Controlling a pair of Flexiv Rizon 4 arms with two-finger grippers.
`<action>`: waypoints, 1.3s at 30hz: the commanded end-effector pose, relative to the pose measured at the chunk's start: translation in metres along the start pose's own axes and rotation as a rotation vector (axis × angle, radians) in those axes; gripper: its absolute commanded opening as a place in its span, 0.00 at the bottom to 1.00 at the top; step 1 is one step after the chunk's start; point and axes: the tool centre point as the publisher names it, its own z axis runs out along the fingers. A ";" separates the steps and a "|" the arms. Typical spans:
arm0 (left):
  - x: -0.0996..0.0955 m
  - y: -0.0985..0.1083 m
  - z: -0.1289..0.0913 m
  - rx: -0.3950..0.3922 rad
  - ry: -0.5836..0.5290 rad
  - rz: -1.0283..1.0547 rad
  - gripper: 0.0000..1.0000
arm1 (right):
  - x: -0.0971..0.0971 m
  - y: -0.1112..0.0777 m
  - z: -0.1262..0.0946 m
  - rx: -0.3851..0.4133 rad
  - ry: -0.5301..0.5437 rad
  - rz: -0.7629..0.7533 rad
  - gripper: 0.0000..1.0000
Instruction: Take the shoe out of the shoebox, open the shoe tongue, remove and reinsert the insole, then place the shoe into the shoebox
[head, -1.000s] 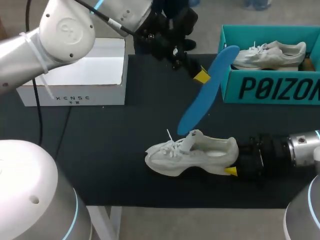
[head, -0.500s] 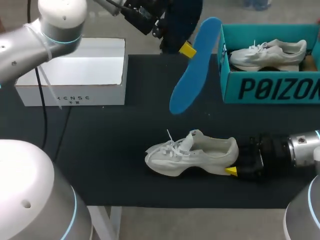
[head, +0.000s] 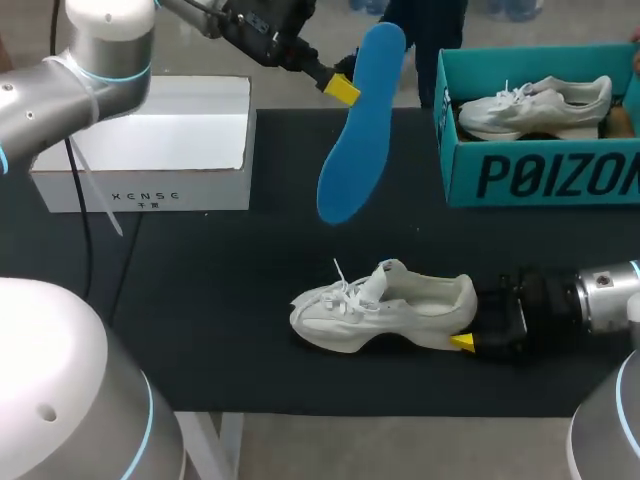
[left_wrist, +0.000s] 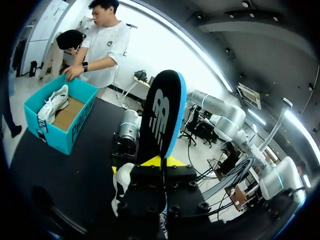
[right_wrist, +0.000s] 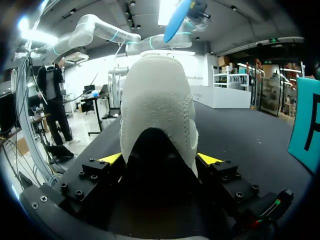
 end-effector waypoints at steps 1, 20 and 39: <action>-0.005 -0.011 -0.011 -0.018 0.169 0.013 0.00 | 0.001 -0.003 0.003 0.003 -0.002 0.000 0.00; 0.005 -0.016 -0.043 0.010 0.247 0.073 0.00 | 0.001 -0.003 0.003 0.003 -0.002 0.000 0.00; 0.015 -0.015 -0.042 0.013 0.223 0.110 0.00 | 0.001 -0.003 0.003 0.003 -0.002 0.000 1.00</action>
